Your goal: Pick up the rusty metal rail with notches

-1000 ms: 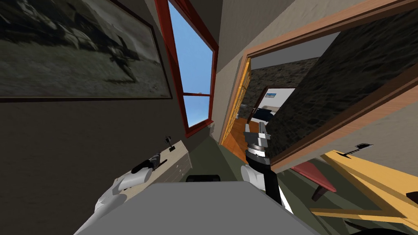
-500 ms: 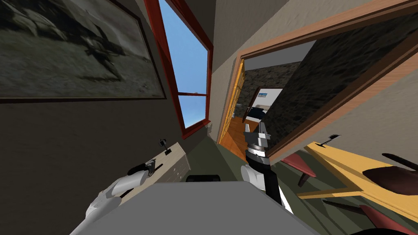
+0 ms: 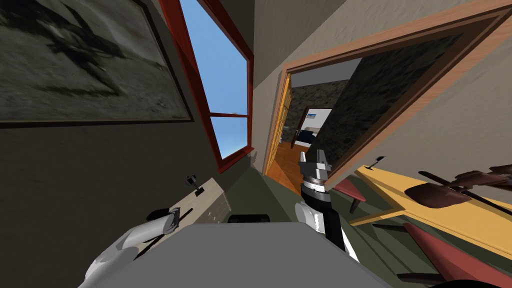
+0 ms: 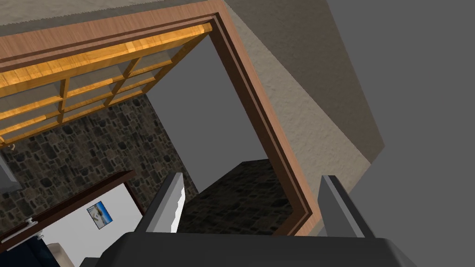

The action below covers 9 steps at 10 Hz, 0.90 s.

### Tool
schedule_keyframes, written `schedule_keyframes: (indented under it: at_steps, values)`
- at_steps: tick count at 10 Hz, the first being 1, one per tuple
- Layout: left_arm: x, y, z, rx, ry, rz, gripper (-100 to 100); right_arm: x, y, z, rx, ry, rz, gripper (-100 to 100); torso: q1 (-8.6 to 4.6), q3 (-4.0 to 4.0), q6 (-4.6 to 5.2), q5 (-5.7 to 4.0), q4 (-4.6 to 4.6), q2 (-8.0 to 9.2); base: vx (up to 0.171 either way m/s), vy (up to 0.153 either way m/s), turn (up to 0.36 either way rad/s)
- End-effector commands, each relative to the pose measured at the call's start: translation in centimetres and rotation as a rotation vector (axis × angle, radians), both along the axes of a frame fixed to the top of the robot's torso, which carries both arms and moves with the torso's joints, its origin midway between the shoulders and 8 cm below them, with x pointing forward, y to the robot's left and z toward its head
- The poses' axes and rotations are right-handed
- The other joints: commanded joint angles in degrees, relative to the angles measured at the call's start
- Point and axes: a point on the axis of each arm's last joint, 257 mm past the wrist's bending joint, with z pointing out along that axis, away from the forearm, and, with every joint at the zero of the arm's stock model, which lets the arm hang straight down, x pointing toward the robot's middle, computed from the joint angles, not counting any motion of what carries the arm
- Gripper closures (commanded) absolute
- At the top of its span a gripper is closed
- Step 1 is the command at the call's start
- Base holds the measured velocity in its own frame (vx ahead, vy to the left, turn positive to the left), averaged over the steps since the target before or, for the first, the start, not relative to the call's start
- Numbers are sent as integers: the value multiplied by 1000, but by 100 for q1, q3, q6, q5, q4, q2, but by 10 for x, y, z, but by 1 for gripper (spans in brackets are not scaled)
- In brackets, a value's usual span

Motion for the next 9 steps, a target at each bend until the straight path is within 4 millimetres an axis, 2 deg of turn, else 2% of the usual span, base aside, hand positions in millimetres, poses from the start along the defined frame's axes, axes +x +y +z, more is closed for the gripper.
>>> schedule_keyframes:
  at_steps: [1, 2, 3, 4, 7, 8, 9]
  values:
    - [-22, 1, -6, -24, 49, 40, -100, 0, 0, 0, 0, 0, 0, 0, 0, 0, 0, 0, 0, 0, 14, 26, -102]
    - [-47, 8, -13, -47, 95, 105, -100, 0, 0, 0, 0, 0, 0, 0, -1, 0, -4, 1, 0, 1, 19, 34, -169]
    - [-51, 7, -15, -54, 112, 109, -100, 0, 0, 0, 0, 0, 0, 0, 3, -1, 0, 1, 0, -2, 21, 31, -94]
    - [-77, 12, -21, -77, 158, 173, -100, 0, 0, 0, 0, 0, 0, 0, 1, -2, -4, 1, -1, -3, 22, 26, -184]
    - [-80, 10, -21, -83, 171, 177, -100, 0, 0, 0, 0, 0, 0, 0, -5, 0, -5, 0, 0, 0, 9, 17, -20]
    - [-108, 12, -26, -109, 225, 242, -100, 0, 0, 0, 0, 0, 0, 0, -10, 2, -5, -2, 0, 3, 14, 18, -175]
    - [-108, 12, -26, -110, 226, 243, -100, 0, 0, 0, 0, 0, 0, 0, -5, 0, 0, -1, 0, 0, 13, 28, -93]
